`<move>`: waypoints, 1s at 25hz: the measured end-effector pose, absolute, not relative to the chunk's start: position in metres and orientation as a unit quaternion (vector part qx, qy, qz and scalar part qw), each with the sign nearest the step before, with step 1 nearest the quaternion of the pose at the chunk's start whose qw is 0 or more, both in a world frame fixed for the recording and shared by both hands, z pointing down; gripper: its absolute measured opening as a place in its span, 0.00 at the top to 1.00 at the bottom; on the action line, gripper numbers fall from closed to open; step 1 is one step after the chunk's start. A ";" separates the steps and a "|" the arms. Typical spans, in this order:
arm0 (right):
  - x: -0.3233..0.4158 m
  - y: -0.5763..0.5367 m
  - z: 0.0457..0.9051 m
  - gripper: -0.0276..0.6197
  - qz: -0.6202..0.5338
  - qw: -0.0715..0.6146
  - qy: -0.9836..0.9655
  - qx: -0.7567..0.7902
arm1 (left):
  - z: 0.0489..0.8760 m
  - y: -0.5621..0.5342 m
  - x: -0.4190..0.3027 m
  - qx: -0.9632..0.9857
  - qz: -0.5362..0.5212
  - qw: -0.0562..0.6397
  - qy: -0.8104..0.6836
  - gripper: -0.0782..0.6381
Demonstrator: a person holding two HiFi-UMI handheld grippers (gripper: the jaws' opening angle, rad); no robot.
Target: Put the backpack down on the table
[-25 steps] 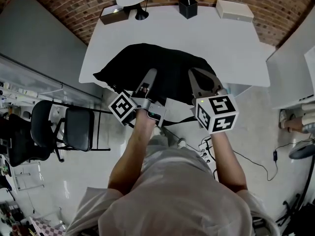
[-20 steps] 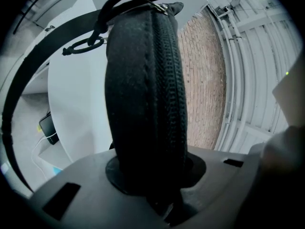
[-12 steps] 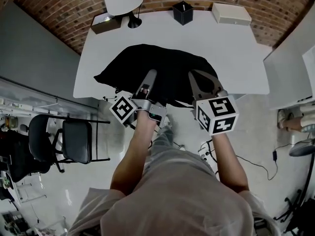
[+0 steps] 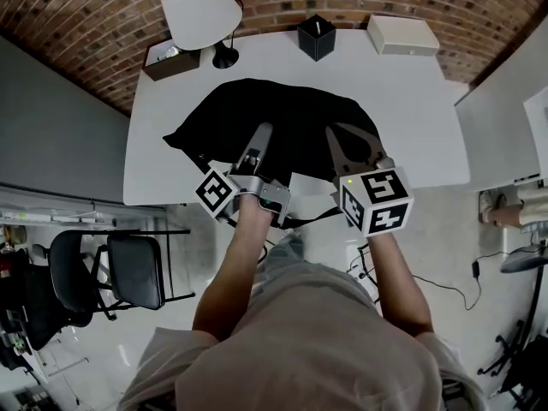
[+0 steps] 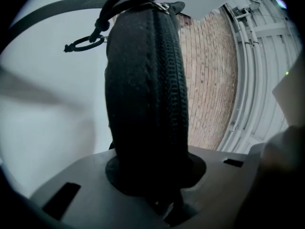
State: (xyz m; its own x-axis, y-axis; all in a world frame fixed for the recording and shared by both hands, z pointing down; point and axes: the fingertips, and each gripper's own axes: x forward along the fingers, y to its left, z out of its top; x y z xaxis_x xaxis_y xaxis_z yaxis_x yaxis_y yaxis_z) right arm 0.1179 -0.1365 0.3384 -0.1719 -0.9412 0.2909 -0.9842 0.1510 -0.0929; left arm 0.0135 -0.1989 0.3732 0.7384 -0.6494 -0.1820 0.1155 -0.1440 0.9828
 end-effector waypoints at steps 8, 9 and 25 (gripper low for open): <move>0.120 -0.189 0.341 0.95 0.137 0.096 -0.745 0.646 | 0.380 -0.254 0.024 0.682 -0.301 0.642 -0.178 0.76; 0.120 -0.196 0.341 0.95 0.137 0.098 -0.744 0.647 | 0.382 -0.260 0.025 0.680 -0.302 0.645 -0.176 0.76; 0.129 -0.271 0.365 0.95 0.154 0.116 -0.747 0.636 | 0.415 -0.336 0.054 0.666 -0.301 0.659 -0.176 0.76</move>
